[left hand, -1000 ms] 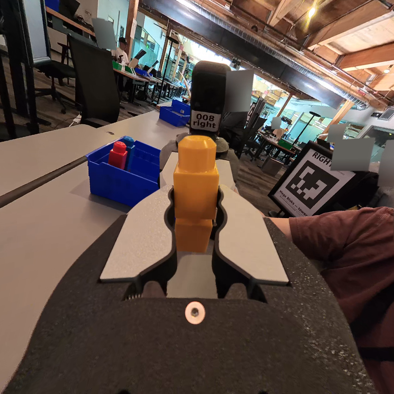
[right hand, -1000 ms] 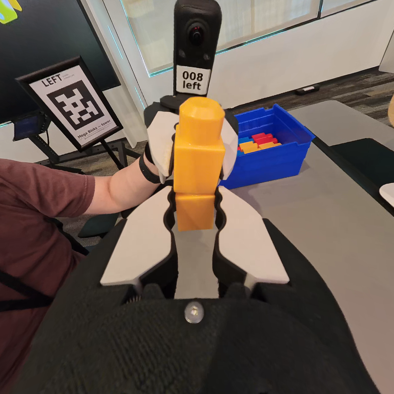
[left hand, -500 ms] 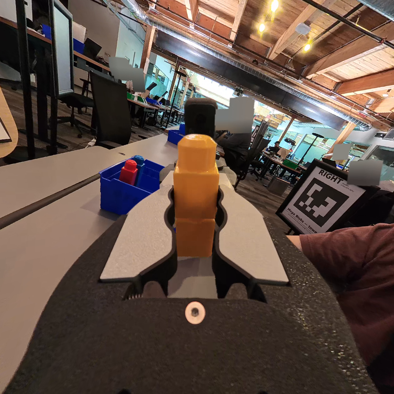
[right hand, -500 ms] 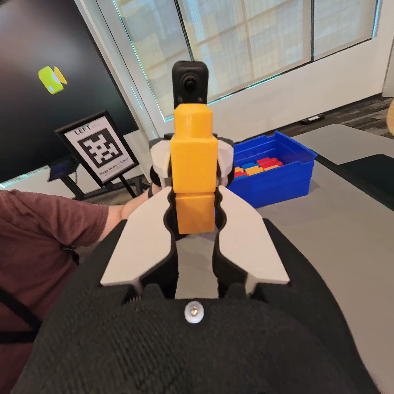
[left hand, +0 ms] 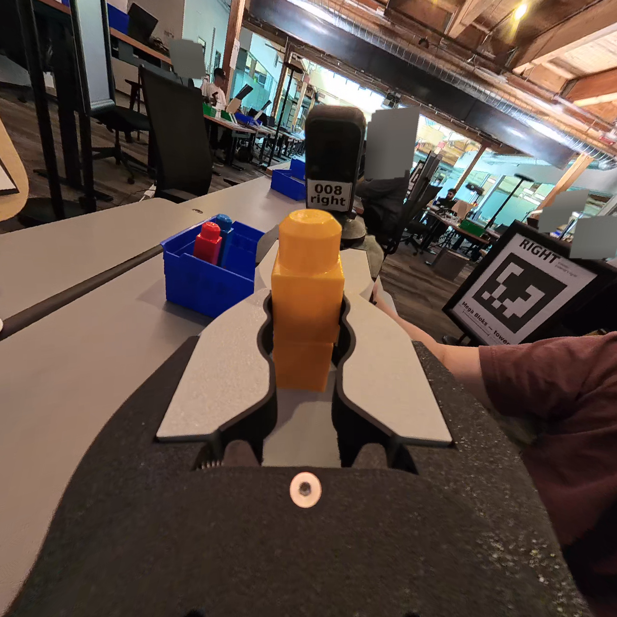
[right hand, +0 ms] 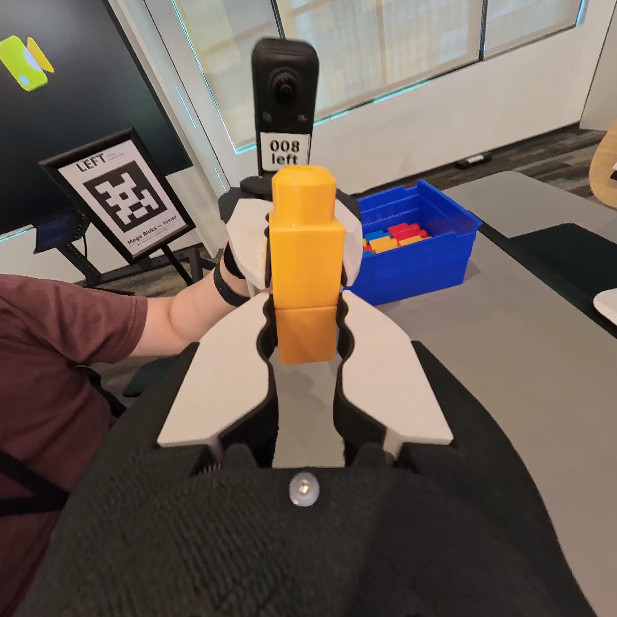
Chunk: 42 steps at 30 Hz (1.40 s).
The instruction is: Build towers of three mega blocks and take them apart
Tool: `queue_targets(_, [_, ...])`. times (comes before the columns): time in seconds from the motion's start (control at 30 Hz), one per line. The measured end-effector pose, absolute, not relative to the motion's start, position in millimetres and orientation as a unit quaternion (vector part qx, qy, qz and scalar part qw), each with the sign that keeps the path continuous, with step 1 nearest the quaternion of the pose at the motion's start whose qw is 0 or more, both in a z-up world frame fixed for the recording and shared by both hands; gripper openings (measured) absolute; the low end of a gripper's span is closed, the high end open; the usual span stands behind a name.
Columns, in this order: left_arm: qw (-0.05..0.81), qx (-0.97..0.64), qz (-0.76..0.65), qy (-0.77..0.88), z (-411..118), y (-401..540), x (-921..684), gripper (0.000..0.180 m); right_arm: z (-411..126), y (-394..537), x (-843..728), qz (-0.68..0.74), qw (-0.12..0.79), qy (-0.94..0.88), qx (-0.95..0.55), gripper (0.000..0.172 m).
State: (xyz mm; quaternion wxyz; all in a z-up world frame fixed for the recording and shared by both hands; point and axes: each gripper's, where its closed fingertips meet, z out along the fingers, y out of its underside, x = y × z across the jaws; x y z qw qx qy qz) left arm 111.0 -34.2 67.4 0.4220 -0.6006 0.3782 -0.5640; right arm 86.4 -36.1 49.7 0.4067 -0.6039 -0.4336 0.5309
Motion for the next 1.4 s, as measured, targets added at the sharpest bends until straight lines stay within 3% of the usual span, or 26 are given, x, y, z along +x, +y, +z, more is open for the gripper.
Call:
queue_targets(0.1, [0.406, -0.588, -0.597, 0.365, 75.5, -37.2, 108.7, 0.036, 59.1, -40.1, 84.1, 0.559, 0.413, -0.425, -0.58, 0.037])
queue_targets(0.17, [0.405, -0.579, -0.61, 0.359, 81.2, -39.4, 107.0, 0.036, 53.3, -36.3, 81.4, 0.544, 0.414, -0.423, -0.595, 0.06])
queue_targets(0.2, [0.405, -0.579, -0.609, 0.36, 81.9, -39.7, 106.4, 0.036, 50.6, -35.9, 80.3, 0.54, 0.412, -0.426, -0.598, 0.063])
queue_targets(0.3, [0.425, -0.585, -0.588, 0.364, 81.2, -36.2, 104.5, 0.036, 47.5, -44.5, 78.0, 0.559, 0.384, -0.441, -0.588, 0.038])
queue_targets(0.33, [0.426, -0.586, -0.587, 0.362, 81.5, -35.5, 103.9, 0.036, 46.8, -44.8, 77.5, 0.559, 0.383, -0.441, -0.588, 0.037])
queue_targets(1.4, [0.381, -0.604, -0.582, 0.39, 63.2, -37.9, 101.7, 0.037, 25.0, -51.6, 73.6, 0.547, 0.337, -0.473, -0.603, 0.037])
